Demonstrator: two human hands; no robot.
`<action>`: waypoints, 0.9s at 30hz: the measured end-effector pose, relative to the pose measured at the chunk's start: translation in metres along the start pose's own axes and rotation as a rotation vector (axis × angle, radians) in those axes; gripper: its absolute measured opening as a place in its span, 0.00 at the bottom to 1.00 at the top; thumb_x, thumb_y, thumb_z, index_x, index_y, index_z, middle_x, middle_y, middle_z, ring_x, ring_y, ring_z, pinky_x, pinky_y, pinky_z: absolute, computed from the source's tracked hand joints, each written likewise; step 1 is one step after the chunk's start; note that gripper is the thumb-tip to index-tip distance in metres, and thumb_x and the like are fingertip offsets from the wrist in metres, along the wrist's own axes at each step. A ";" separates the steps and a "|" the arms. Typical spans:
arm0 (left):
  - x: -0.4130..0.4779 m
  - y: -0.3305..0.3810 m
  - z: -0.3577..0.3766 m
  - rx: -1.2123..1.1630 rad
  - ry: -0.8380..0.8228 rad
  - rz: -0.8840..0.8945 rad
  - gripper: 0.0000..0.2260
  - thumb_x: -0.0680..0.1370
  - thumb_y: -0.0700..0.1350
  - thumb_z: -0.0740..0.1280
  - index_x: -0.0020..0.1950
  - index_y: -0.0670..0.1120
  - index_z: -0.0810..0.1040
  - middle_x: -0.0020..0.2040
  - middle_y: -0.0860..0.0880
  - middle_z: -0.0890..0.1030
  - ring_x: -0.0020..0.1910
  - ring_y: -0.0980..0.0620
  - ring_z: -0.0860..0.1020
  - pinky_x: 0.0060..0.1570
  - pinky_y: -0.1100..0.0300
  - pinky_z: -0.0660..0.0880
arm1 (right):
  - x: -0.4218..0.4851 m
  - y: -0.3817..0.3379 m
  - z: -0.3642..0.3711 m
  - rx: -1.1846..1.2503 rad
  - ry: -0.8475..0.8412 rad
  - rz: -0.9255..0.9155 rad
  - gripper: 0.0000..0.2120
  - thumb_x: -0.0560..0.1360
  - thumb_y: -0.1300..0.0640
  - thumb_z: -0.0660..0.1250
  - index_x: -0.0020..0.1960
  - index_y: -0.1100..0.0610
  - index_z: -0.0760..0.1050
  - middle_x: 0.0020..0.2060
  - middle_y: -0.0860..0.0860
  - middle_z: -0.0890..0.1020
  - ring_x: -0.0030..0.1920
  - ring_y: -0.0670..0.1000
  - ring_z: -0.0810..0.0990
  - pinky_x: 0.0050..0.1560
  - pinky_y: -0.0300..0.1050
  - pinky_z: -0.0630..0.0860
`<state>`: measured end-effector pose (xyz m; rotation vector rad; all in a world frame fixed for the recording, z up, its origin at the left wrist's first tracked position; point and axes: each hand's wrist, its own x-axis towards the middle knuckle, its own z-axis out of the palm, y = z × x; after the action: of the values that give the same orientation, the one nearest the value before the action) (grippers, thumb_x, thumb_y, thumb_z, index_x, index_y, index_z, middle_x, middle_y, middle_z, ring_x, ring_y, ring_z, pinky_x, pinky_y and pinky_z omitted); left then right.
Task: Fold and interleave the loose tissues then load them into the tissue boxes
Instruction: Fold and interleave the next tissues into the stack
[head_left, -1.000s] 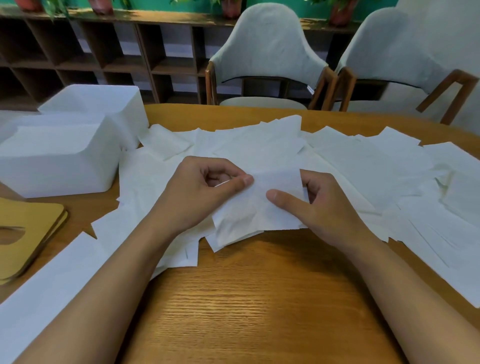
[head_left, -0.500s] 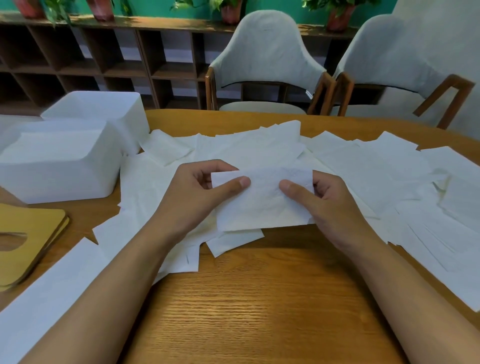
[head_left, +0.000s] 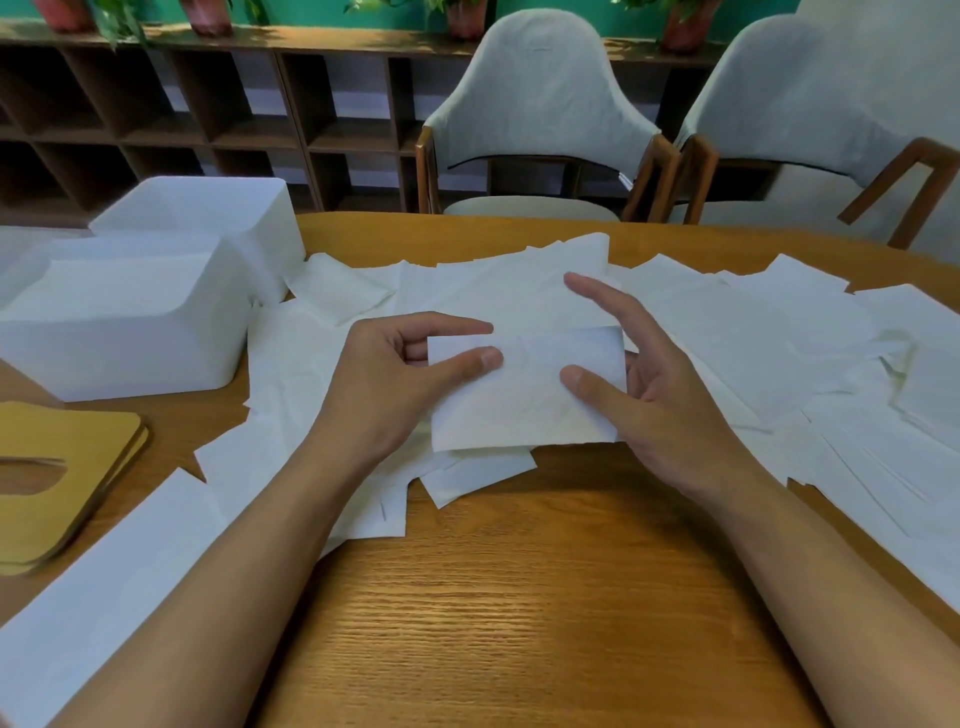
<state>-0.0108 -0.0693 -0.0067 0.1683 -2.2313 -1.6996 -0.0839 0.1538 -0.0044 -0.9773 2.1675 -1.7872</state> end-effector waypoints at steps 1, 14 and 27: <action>0.000 0.001 -0.001 -0.013 0.003 -0.008 0.11 0.73 0.50 0.79 0.55 0.54 0.88 0.46 0.46 0.88 0.45 0.46 0.86 0.45 0.49 0.82 | -0.001 0.000 0.000 -0.029 -0.010 0.005 0.23 0.80 0.57 0.68 0.71 0.39 0.72 0.68 0.29 0.71 0.70 0.42 0.71 0.63 0.45 0.76; 0.001 -0.008 -0.019 0.494 -0.014 0.225 0.09 0.77 0.46 0.75 0.57 0.55 0.84 0.46 0.58 0.85 0.49 0.57 0.80 0.44 0.75 0.69 | 0.002 0.016 -0.001 -0.244 0.283 0.071 0.11 0.80 0.54 0.69 0.55 0.39 0.82 0.50 0.20 0.76 0.57 0.23 0.69 0.53 0.18 0.65; 0.001 -0.018 -0.032 0.739 -0.212 0.240 0.06 0.71 0.53 0.79 0.44 0.56 0.85 0.53 0.62 0.83 0.55 0.61 0.80 0.54 0.63 0.76 | 0.004 0.018 -0.005 -0.288 0.341 0.088 0.12 0.80 0.57 0.68 0.56 0.42 0.83 0.54 0.28 0.77 0.55 0.20 0.68 0.51 0.13 0.59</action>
<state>-0.0033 -0.1036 -0.0160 -0.1149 -2.8031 -0.7431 -0.0962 0.1562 -0.0186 -0.6484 2.6875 -1.7387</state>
